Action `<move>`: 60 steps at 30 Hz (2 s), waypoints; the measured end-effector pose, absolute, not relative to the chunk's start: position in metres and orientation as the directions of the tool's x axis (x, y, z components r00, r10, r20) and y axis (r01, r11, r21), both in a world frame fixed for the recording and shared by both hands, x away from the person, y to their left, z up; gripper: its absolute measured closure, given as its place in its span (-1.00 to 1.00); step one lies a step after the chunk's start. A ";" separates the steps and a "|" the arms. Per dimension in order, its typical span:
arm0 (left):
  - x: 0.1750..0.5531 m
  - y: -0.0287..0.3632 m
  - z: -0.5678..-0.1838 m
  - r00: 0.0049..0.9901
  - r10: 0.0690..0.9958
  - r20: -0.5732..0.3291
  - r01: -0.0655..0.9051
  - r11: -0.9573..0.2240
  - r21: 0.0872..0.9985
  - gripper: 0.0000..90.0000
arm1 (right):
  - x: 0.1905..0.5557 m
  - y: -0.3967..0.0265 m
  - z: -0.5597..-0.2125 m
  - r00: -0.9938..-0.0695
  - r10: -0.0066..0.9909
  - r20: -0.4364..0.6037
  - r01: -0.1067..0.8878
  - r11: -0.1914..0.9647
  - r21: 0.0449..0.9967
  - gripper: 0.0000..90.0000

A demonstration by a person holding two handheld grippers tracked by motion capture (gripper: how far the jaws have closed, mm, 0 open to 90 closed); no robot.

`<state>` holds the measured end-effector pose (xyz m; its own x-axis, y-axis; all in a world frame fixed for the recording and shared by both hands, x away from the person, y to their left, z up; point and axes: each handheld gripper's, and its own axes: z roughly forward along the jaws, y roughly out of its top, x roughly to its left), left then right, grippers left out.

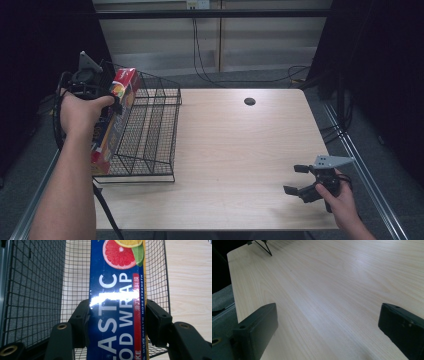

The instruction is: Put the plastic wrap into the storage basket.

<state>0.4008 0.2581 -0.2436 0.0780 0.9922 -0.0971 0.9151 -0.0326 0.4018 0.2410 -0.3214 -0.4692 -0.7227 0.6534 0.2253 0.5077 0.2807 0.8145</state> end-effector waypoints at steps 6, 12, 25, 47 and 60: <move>0.401 0.261 -0.246 0.067 0.993 -0.093 0.917 -0.025 0.397 0.00 | 0.241 -0.321 -0.469 -0.726 0.649 0.225 0.508 0.287 0.812 -0.94; 0.401 0.267 -0.249 0.043 0.995 -0.088 0.918 -0.005 0.396 -0.01 | 0.241 -0.321 -0.469 -0.723 0.653 0.226 0.509 0.282 0.814 -0.94; 0.401 0.276 -0.256 -0.008 0.996 -0.085 0.919 0.041 0.393 -0.01 | 0.242 -0.320 -0.471 -0.728 0.648 0.224 0.508 0.290 0.811 -0.94; 0.413 0.263 -0.266 -0.008 0.999 -0.043 0.931 0.023 0.365 -0.03 | 0.242 -0.320 -0.471 -0.727 0.648 0.227 0.512 0.292 0.807 -0.94; 0.418 0.261 -0.272 -0.001 0.999 -0.042 0.934 0.016 0.356 -0.04 | 0.243 -0.319 -0.472 -0.731 0.645 0.225 0.510 0.297 0.807 -0.94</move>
<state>0.4178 0.2606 -0.2725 -0.0015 0.9991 -0.0417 0.9345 0.0162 0.3557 0.2425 -0.3187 -0.4718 -0.7306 0.6448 0.2246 0.5105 0.2974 0.8068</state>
